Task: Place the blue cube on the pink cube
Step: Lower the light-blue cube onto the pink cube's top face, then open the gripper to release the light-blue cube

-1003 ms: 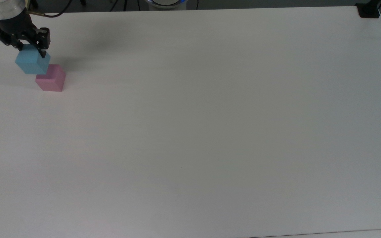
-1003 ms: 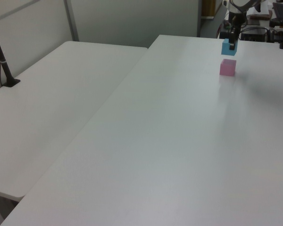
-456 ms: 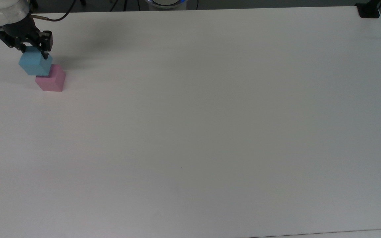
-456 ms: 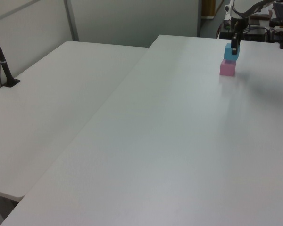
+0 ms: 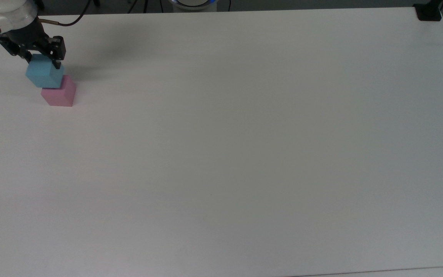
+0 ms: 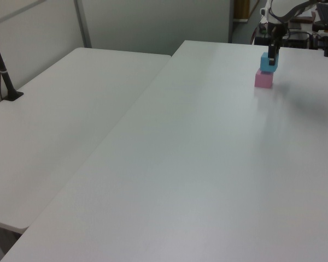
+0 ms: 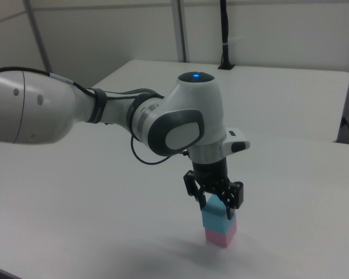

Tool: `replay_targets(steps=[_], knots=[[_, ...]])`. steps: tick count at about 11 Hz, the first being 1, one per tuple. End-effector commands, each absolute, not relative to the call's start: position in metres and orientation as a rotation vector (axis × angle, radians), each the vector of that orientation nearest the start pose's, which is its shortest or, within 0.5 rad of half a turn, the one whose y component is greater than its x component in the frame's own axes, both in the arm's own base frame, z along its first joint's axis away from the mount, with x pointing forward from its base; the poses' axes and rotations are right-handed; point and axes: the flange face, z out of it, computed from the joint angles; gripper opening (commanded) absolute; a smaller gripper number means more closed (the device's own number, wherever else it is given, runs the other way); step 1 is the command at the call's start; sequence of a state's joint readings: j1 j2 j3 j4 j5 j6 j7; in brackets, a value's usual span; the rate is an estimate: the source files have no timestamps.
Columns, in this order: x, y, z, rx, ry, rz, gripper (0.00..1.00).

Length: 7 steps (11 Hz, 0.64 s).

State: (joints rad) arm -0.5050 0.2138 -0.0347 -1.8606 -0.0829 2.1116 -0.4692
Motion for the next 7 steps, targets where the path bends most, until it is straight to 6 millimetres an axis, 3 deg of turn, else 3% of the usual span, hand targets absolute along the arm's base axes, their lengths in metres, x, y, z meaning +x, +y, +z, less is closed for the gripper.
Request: replay_targets(steps=[1,3,5,7], knots=[[0.523,-0.316,0.406,-3.24,0.03,-0.005,1.0],[0.522,-0.318,0.407,-3.241,0.035,-0.007,1.0],[0.522,-0.319,0.422,-3.239,0.06,-0.028,1.0],[0.516,-0.32,0.475,-3.183,0.225,-0.031,1.0]])
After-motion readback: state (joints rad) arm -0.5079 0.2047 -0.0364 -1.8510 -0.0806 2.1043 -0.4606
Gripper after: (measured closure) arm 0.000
